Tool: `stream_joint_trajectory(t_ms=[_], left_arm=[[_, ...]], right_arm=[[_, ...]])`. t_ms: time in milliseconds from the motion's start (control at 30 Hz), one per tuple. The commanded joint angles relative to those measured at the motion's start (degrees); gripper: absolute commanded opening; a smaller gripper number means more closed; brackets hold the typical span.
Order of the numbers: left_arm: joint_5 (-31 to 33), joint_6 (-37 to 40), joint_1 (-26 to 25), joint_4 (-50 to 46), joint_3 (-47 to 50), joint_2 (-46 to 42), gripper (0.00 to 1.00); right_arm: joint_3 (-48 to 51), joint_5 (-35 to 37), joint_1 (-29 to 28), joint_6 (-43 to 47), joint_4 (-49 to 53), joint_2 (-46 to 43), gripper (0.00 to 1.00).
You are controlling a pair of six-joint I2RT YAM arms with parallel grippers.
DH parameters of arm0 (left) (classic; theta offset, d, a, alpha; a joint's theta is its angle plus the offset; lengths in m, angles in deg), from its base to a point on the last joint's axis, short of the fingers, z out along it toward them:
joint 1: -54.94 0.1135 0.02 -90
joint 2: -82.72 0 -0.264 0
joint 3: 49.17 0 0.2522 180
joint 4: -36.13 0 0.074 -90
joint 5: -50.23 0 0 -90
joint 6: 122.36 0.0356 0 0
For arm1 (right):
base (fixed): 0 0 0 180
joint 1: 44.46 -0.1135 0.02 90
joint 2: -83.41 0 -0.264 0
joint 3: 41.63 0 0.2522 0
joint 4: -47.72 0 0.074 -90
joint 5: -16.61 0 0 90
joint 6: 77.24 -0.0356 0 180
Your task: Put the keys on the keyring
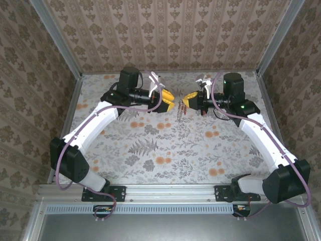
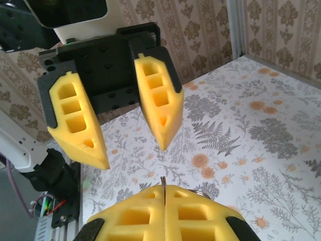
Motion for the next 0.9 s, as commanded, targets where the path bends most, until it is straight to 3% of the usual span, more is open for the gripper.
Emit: stream_joint_trajectory(t_ms=[0,867], left_arm=[[-3.9,2.5,0.2,-3.0,-2.8,1.3,0.43],[-6.7,3.9,-1.5,-5.8,-5.8,5.4,0.36]], right_arm=[[-2.5,-3.4,-0.8,2.4,2.2,1.0,0.0],[-2.4,-2.0,-2.7,3.2,2.5,1.1,0.0]])
